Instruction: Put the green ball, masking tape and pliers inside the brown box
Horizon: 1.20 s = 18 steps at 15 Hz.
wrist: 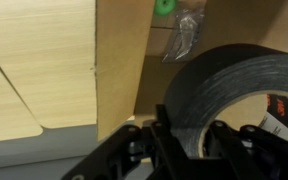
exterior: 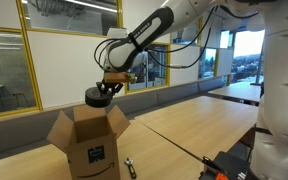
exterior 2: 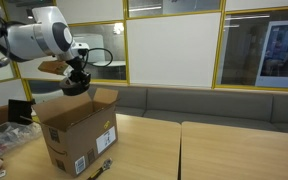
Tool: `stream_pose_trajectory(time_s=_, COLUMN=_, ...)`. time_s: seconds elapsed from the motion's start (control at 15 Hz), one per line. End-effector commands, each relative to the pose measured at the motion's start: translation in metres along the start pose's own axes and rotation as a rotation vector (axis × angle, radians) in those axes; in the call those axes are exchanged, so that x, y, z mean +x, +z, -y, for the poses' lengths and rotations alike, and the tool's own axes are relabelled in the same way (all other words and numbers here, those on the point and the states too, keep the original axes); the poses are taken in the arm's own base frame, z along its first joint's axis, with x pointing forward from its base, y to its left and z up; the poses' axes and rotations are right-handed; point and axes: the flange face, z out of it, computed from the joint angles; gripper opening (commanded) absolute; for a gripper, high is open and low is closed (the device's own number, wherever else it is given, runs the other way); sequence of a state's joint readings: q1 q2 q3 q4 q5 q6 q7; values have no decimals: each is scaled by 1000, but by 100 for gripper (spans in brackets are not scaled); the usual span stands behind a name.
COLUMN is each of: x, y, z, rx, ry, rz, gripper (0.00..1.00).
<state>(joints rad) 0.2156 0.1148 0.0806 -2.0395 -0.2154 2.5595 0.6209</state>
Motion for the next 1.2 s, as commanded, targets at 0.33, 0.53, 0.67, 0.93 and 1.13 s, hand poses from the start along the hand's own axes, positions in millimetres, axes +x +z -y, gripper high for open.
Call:
stream_pose_trajectory(time_s=0.33, x=-60, y=71, z=26, rx=160, ry=-41, rz=158, gripper=20)
stream_pose_trajectory(time_s=0.53, x=-77, y=96, z=24, rx=163, ry=-47, rz=221, gripper=20)
stream_pose_trajectory(time_s=0.67, x=-84, y=110, z=23, rx=162, ry=-47, rz=254, gripper=20)
stream_pose_trajectory(time_s=0.93, x=-93, y=129, z=21, rx=154, ry=-42, rz=296, gripper=64)
stream_pose_trajectory(time_s=1.13, x=-94, y=133, z=22, rx=151, ry=-48, rz=303, gripper=87)
